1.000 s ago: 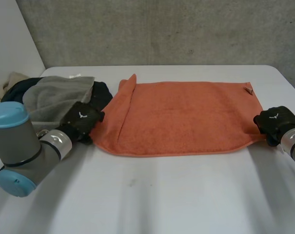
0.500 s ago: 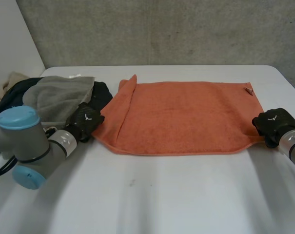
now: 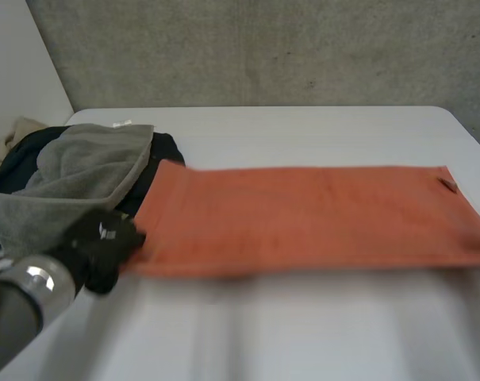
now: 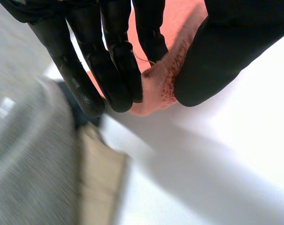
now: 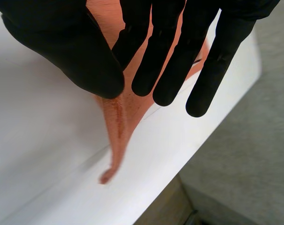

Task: Fold the laundry.

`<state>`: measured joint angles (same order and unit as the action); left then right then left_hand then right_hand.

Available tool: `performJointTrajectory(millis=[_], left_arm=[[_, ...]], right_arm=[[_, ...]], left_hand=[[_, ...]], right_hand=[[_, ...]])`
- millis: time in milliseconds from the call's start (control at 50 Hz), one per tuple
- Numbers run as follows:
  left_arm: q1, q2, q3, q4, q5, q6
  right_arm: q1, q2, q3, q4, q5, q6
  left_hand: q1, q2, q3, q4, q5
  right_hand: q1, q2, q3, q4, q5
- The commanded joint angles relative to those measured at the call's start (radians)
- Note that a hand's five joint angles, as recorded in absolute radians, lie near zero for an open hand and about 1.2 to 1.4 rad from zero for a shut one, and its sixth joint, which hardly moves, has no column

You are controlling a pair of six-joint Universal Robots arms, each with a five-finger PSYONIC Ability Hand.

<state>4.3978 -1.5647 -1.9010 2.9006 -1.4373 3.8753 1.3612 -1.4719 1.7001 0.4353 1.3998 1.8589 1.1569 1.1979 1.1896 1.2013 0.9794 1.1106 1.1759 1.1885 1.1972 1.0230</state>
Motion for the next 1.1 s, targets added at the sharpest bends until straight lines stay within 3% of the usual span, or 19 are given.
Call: performJointTrajectory(millis=[20, 80, 200, 380, 540, 660, 680, 700, 720, 740, 760, 780, 920, 980, 1100], left_arm=[[-0.078, -0.018, 0.019, -0.026, -0.032, 0.007], [-0.098, -0.099, 0.062, 0.103, -0.044, -0.011], [-0.109, -0.28, 0.224, 0.215, -0.049, -0.056], [-0.112, -0.555, 0.531, 0.276, -0.061, -0.083], [-0.12, -0.741, 0.79, 0.272, -0.19, -0.082], [-0.132, -0.827, 0.905, 0.276, -0.192, -0.082], [-0.141, -0.843, 0.928, 0.279, -0.187, -0.08], [-0.146, -0.851, 0.941, 0.279, -0.186, -0.079], [-0.153, -0.859, 0.951, 0.279, -0.184, -0.079], [-0.159, -0.865, 0.964, 0.279, -0.181, -0.082], [-0.173, -0.868, 0.984, 0.285, -0.17, -0.082], [-0.178, -0.868, 0.991, 0.289, -0.163, -0.085], [-0.192, -0.816, 0.967, 0.299, -0.149, -0.137], [-0.189, -0.764, 0.919, 0.298, -0.141, -0.164], [-0.181, -0.664, 0.791, 0.304, -0.14, -0.197]], right_arm=[[-0.044, -0.002, 0.018, -0.012, -0.024, -0.043], [-0.022, 0.021, 0.012, -0.108, -0.019, -0.006], [0.041, 0.185, -0.055, -0.289, -0.005, 0.063], [0.13, 0.386, -0.223, -0.484, 0.015, 0.072], [0.176, 0.577, -0.397, -0.717, 0.013, 0.074], [0.216, 0.705, -0.514, -0.783, 0.002, 0.077], [0.222, 0.738, -0.549, -0.8, 0.014, 0.082], [0.225, 0.755, -0.563, -0.805, 0.019, 0.085], [0.229, 0.769, -0.576, -0.81, 0.024, 0.089], [0.239, 0.783, -0.594, -0.811, 0.033, 0.103], [0.243, 0.783, -0.599, -0.811, 0.037, 0.114], [0.248, 0.777, -0.599, -0.811, 0.045, 0.129], [0.242, 0.583, -0.516, -0.707, 0.067, 0.39], [0.199, 0.454, -0.466, -0.574, -0.002, 0.492], [0.03, 0.352, -0.387, -0.314, -0.143, 0.553]], left_hand=[[0.239, 0.198, 0.207, 0.195, 0.242], [0.239, 0.198, 0.207, 0.195, 0.242], [0.239, 0.198, 0.207, 0.195, 0.242], [0.239, 0.198, 0.207, 0.195, 0.242], [0.239, 0.198, 0.207, 0.195, 0.242], [0.239, 0.198, 0.207, 0.195, 0.242], [0.06, 0.019, 0.027, 0.015, 0.063], [-0.448, -0.489, -0.481, -0.492, -0.445], [-0.982, -1.023, -1.015, -1.027, -0.979], [-0.942, -0.983, -0.974, -0.986, -0.939], [-0.789, -0.83, -0.822, -0.834, -0.786], [-0.982, -1.023, -1.015, -1.027, -0.979], [-0.982, -1.023, -1.015, -1.027, -0.979], [-0.982, -1.023, -1.015, -1.027, -0.979], [-0.982, -1.023, -1.015, -1.027, -0.979]], right_hand=[[0.286, 0.22, 0.208, 0.199, 0.199], [0.286, 0.22, 0.208, 0.199, 0.199], [0.286, 0.22, 0.208, 0.199, 0.199], [0.286, 0.22, 0.208, 0.199, 0.199], [0.286, 0.22, 0.208, 0.199, 0.199], [0.286, 0.22, 0.208, 0.199, 0.199], [-0.295, -0.36, -0.372, -0.381, -0.382], [-0.914, -0.979, -0.992, -1.0, -1.001], [-0.936, -1.001, -1.014, -1.023, -1.023], [-0.936, -1.001, -1.014, -1.023, -1.023], [-0.936, -1.001, -1.014, -1.023, -1.023], [-0.936, -1.001, -1.014, -1.023, -1.023], [-0.936, -1.001, -1.014, -1.023, -1.023], [-0.936, -1.001, -1.014, -1.023, -1.023], [-0.936, -1.001, -1.014, -1.023, -1.023]])
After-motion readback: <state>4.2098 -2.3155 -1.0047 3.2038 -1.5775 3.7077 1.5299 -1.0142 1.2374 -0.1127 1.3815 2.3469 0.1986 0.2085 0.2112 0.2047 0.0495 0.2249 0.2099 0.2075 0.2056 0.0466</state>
